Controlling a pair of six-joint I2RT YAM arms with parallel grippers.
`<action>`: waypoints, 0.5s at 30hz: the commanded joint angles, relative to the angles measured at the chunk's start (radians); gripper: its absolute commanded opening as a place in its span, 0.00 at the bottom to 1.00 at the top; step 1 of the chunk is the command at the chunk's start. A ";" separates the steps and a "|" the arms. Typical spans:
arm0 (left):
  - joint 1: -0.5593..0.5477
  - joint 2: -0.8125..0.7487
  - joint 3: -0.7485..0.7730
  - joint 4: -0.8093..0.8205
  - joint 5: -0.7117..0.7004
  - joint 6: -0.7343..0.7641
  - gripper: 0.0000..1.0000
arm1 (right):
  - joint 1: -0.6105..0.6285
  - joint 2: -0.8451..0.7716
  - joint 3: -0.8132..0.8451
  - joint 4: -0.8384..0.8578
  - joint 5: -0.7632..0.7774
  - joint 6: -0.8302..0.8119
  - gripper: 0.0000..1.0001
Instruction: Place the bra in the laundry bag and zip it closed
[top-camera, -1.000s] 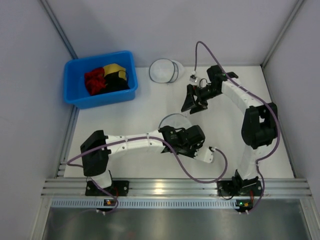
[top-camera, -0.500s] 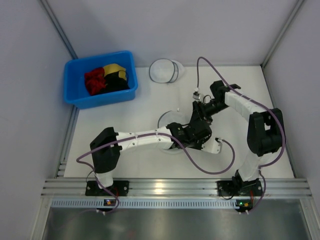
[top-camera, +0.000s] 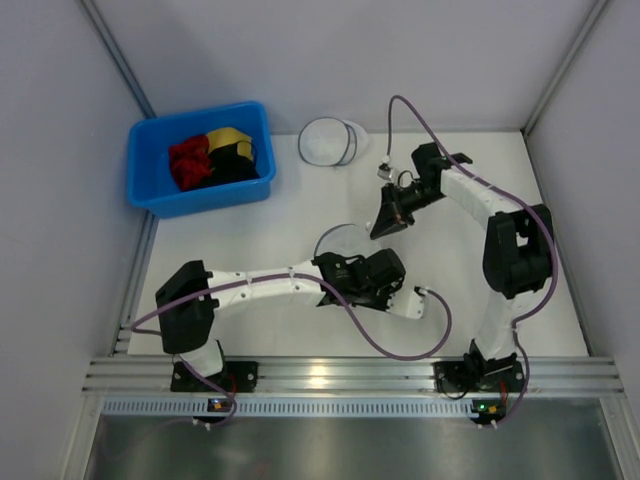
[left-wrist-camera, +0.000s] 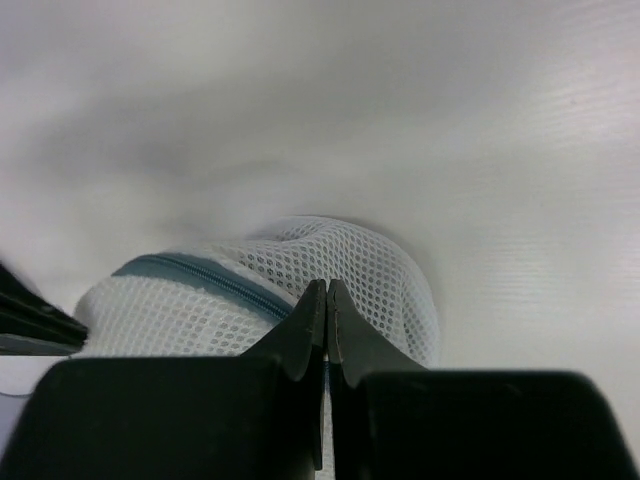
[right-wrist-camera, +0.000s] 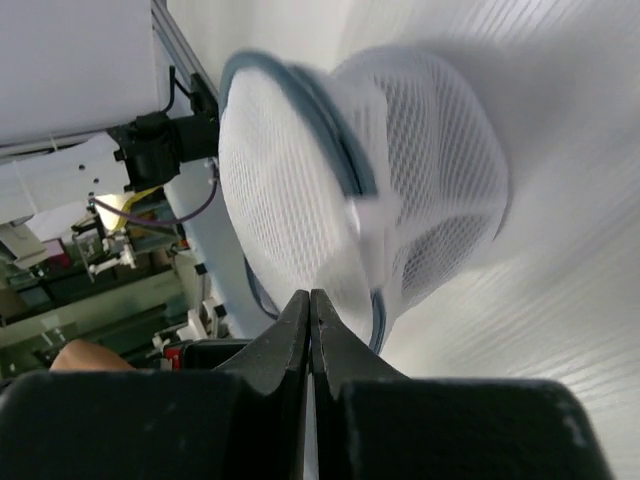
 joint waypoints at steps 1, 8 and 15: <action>-0.012 -0.079 -0.053 0.008 0.064 -0.029 0.00 | -0.006 0.044 0.109 0.057 0.020 0.007 0.00; -0.012 -0.098 -0.068 0.001 0.031 -0.064 0.00 | -0.004 0.090 0.186 0.013 0.026 0.022 0.14; 0.025 -0.012 0.050 0.003 0.027 -0.129 0.00 | -0.059 -0.105 0.075 -0.050 0.143 -0.021 0.85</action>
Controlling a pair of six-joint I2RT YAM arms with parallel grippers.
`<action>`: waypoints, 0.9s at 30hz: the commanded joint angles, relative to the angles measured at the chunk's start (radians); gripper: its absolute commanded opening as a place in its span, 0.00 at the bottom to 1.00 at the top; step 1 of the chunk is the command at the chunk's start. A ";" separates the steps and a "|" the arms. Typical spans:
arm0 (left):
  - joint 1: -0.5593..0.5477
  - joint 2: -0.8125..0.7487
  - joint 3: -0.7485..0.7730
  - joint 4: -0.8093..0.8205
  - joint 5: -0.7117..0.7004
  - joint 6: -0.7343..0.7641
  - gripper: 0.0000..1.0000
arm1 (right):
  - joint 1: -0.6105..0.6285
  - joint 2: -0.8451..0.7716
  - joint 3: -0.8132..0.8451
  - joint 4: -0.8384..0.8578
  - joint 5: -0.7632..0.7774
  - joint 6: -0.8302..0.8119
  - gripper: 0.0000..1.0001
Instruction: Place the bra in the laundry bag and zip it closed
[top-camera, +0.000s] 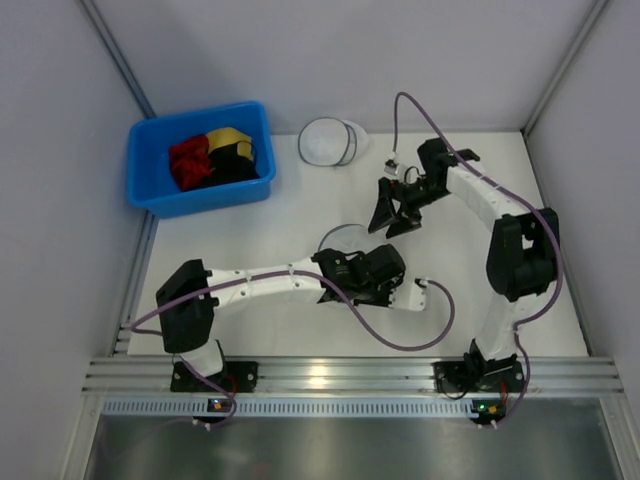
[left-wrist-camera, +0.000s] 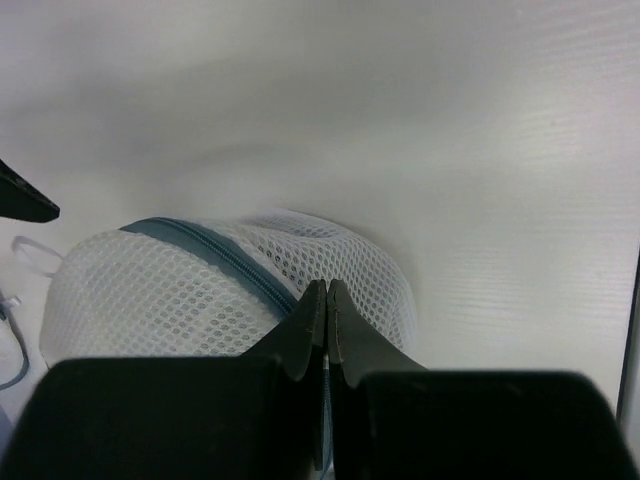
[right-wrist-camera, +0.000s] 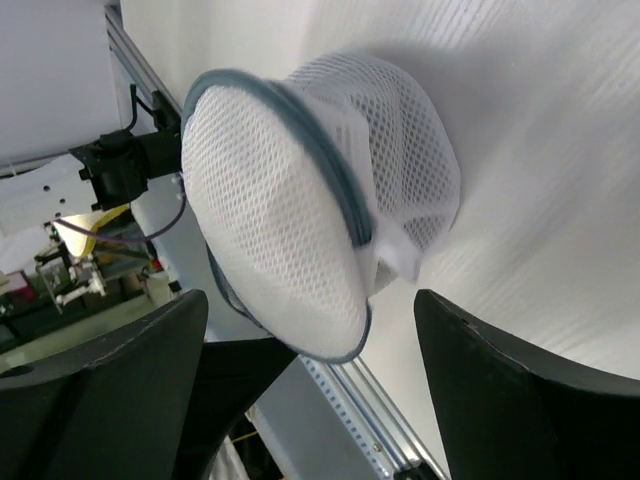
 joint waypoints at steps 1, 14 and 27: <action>0.025 0.034 0.090 0.023 -0.009 -0.064 0.00 | -0.055 -0.151 -0.019 -0.046 0.056 -0.030 0.85; 0.066 0.085 0.164 0.135 -0.035 -0.088 0.00 | 0.023 -0.051 -0.157 -0.011 -0.117 0.018 0.83; 0.062 0.008 0.049 0.126 0.048 -0.056 0.00 | 0.084 0.023 -0.051 -0.023 -0.053 -0.005 0.00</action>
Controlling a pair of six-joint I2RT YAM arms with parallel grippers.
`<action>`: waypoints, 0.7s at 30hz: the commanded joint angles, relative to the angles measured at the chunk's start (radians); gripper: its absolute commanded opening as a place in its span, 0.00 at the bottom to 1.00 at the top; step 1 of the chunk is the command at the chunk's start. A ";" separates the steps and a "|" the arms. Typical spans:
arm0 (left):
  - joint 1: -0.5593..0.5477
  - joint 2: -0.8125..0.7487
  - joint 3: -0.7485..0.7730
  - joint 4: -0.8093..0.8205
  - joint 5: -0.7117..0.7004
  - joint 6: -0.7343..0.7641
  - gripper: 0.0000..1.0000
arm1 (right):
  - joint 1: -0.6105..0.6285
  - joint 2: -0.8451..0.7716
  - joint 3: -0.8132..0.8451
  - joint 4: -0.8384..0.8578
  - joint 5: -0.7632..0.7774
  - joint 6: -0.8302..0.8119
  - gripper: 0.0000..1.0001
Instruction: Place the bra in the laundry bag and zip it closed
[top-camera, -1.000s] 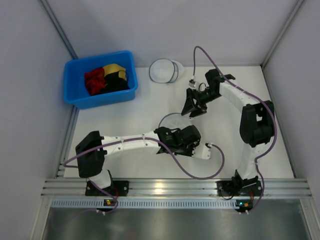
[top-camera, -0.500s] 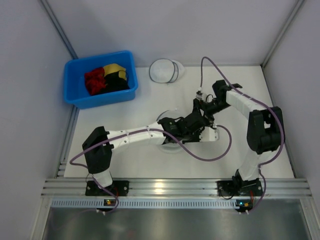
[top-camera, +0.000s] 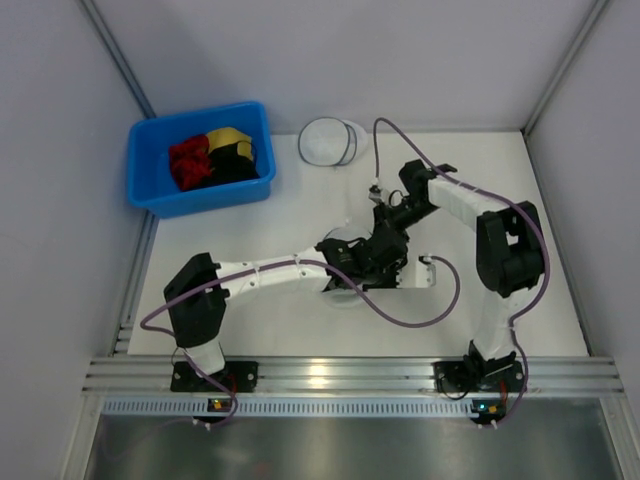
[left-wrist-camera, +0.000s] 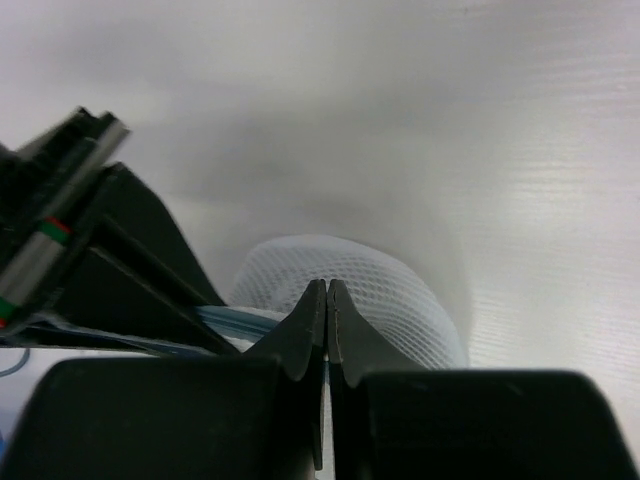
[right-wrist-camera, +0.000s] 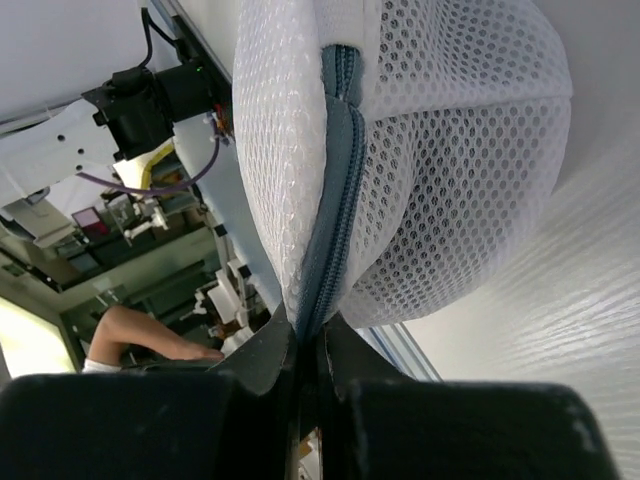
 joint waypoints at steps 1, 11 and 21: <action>-0.007 -0.082 -0.057 0.014 0.097 0.015 0.00 | 0.003 0.030 0.108 0.001 0.035 -0.043 0.00; -0.026 -0.268 -0.307 -0.033 0.238 0.042 0.00 | 0.010 0.157 0.388 -0.086 0.058 -0.178 0.00; -0.021 -0.092 -0.062 -0.015 0.090 -0.145 0.00 | -0.003 -0.004 0.283 -0.060 0.133 -0.158 0.92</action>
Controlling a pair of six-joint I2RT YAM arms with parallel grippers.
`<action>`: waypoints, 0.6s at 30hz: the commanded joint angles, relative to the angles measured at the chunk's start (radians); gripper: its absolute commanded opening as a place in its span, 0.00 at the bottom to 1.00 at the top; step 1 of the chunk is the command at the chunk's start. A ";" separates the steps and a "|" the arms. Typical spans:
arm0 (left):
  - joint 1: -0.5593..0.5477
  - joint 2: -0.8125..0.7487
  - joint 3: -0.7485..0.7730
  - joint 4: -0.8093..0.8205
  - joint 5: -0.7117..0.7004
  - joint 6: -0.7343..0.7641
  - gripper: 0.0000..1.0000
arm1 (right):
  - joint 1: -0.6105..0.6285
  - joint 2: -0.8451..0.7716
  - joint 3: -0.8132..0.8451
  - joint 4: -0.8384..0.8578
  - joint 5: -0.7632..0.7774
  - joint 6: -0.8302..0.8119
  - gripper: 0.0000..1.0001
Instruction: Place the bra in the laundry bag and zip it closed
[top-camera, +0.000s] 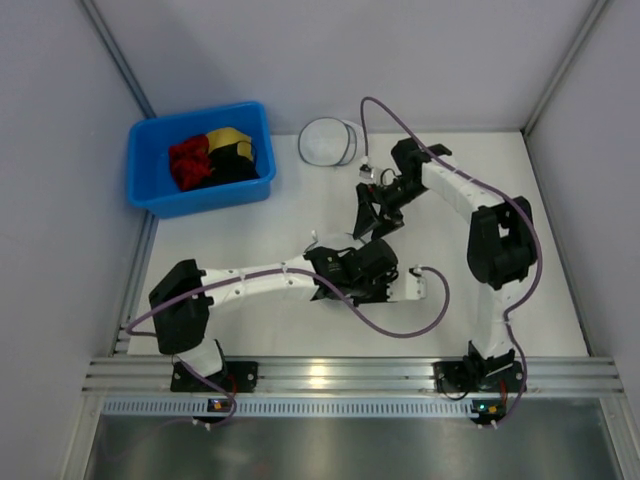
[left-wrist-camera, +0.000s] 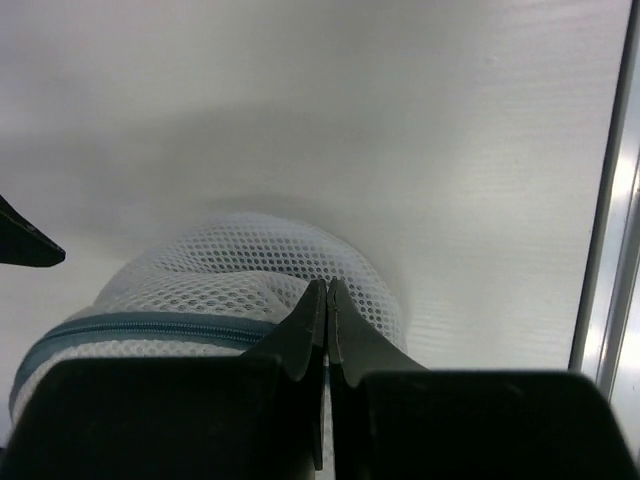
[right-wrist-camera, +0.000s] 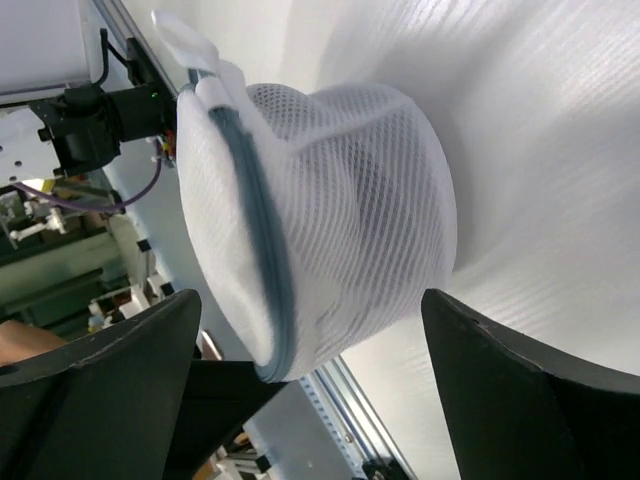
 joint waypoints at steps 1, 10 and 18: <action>0.004 0.058 0.106 0.038 -0.028 -0.093 0.00 | -0.040 -0.154 -0.034 0.011 0.042 -0.039 0.93; 0.009 0.143 0.224 0.050 -0.085 -0.066 0.00 | -0.114 -0.217 -0.179 -0.038 -0.025 -0.087 0.91; 0.017 0.128 0.228 0.050 -0.048 -0.015 0.00 | -0.005 -0.165 -0.302 0.054 -0.148 -0.065 0.77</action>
